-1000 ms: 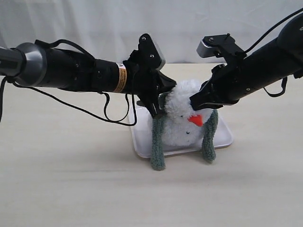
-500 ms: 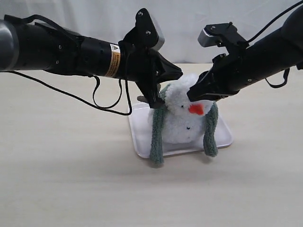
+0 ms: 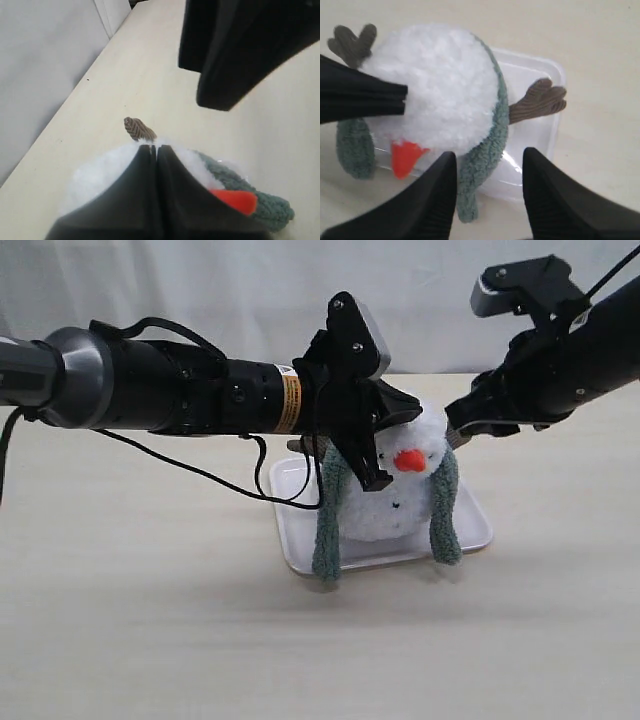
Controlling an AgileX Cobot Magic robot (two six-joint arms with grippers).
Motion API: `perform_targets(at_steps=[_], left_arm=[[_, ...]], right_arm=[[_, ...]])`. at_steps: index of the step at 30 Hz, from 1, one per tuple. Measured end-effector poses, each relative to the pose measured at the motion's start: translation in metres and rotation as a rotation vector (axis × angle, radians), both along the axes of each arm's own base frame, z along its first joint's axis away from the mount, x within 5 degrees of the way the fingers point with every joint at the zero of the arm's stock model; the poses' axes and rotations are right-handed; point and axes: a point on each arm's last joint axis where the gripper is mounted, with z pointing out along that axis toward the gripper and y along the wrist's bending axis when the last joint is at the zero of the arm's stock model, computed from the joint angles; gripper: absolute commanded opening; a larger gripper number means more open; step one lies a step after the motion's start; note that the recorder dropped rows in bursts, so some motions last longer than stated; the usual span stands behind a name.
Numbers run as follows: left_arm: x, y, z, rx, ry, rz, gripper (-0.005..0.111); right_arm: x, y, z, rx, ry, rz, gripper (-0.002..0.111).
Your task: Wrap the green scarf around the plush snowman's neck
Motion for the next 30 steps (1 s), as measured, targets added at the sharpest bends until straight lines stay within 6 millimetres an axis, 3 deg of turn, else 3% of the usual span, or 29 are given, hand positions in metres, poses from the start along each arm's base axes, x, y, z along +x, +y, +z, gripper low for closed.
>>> perform_targets(at_steps=[5, 8, 12, 15, 20, 28, 30], left_arm=[[0.005, -0.005, -0.013, 0.000, 0.004, 0.003, 0.000], [0.005, -0.005, -0.013, -0.002, 0.005, 0.004, 0.000], [0.005, -0.005, -0.013, -0.002, 0.005, 0.004, 0.000], [0.005, -0.005, -0.013, -0.002, 0.005, 0.004, 0.000], [0.005, -0.005, -0.013, -0.002, 0.005, 0.004, 0.000], [0.005, -0.005, -0.013, -0.005, 0.012, 0.007, 0.000], [0.005, -0.005, -0.013, -0.006, 0.016, 0.009, 0.000]], right_arm=[[0.012, 0.001, -0.052, -0.044, 0.140, -0.016, 0.041], [0.016, 0.001, -0.069, -0.051, 0.156, -0.022, 0.041], [0.014, 0.004, -0.080, -0.007, 0.124, -0.012, 0.057], [0.006, 0.007, -0.092, 0.035, 0.128, 0.018, 0.060], [-0.001, 0.006, -0.107, 0.063, 0.109, -0.017, 0.045], [-0.009, 0.001, -0.135, 0.065, 0.129, -0.098, 0.004], [-0.008, 0.001, -0.139, 0.063, 0.136, -0.093, 0.004]])
